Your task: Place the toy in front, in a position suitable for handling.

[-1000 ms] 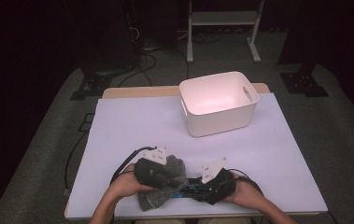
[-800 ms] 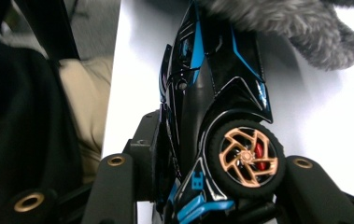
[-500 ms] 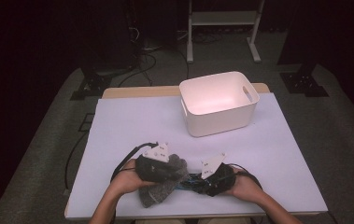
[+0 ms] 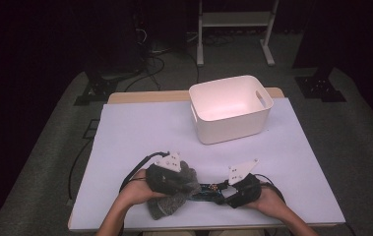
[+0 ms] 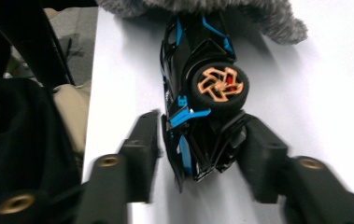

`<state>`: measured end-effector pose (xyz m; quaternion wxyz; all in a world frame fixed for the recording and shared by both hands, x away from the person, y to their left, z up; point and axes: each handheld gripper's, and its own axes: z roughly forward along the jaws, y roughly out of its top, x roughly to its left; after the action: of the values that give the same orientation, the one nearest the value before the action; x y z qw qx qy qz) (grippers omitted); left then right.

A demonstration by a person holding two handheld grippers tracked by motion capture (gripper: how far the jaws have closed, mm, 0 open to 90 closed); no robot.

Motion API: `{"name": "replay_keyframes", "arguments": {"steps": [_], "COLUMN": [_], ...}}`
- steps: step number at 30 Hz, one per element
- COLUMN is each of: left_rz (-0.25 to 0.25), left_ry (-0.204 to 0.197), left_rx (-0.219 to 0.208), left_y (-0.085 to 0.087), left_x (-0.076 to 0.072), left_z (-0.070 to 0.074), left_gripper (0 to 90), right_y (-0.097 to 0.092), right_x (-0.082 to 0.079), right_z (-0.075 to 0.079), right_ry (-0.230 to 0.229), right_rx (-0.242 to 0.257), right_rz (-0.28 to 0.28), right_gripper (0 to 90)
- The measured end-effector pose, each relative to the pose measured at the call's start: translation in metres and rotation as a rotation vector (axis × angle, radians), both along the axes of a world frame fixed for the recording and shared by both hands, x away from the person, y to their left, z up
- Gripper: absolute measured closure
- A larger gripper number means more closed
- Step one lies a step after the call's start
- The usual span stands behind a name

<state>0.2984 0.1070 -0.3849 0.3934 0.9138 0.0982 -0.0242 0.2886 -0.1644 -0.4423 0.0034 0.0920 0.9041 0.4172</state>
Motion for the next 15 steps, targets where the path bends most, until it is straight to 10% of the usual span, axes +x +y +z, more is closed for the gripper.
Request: {"name": "replay_keyframes", "arguments": {"steps": [15], "left_rz": [-0.154], "left_ry": [-0.086], "left_rx": [0.131], "left_y": [-0.070], "left_x": [0.003], "left_z": [0.011], "left_gripper": [80.3], "right_y": [0.000], "right_x": [-0.004], "right_z": [-0.004], "right_ry": [0.004], "right_rx": [0.033], "right_rz": [-0.010], "right_gripper": [55.6]}}
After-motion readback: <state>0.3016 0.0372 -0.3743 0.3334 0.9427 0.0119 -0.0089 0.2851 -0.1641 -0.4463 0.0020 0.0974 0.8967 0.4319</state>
